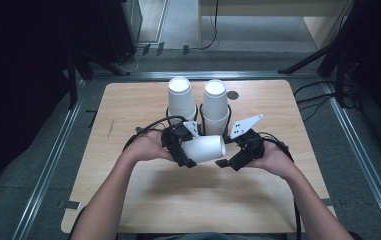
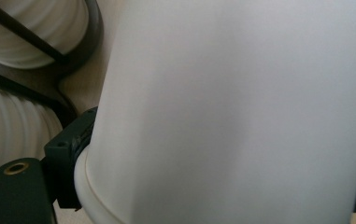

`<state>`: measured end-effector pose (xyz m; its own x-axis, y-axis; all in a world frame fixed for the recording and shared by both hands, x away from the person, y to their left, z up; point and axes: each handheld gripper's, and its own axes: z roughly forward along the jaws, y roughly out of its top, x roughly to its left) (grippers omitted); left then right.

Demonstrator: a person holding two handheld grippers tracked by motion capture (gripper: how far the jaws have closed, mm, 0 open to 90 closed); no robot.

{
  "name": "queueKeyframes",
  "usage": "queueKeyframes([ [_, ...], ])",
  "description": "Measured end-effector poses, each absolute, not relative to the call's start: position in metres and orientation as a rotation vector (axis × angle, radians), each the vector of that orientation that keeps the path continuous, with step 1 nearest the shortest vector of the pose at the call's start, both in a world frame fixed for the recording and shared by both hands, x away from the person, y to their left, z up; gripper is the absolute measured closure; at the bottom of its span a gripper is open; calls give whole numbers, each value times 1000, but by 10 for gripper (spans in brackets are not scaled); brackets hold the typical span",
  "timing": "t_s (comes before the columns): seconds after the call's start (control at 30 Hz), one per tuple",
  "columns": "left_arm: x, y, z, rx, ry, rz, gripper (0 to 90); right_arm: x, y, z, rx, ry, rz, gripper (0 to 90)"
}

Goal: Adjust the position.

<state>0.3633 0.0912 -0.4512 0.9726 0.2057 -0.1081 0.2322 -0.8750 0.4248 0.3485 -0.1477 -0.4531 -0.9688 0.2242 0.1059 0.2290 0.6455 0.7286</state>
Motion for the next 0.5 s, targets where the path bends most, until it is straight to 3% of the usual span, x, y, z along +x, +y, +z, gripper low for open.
queueKeyframes([
  [0.5, 360, 74, -466, 2831, 282, -83, 111, 345, -135, -464, -283, -2915, -1200, 154],
])
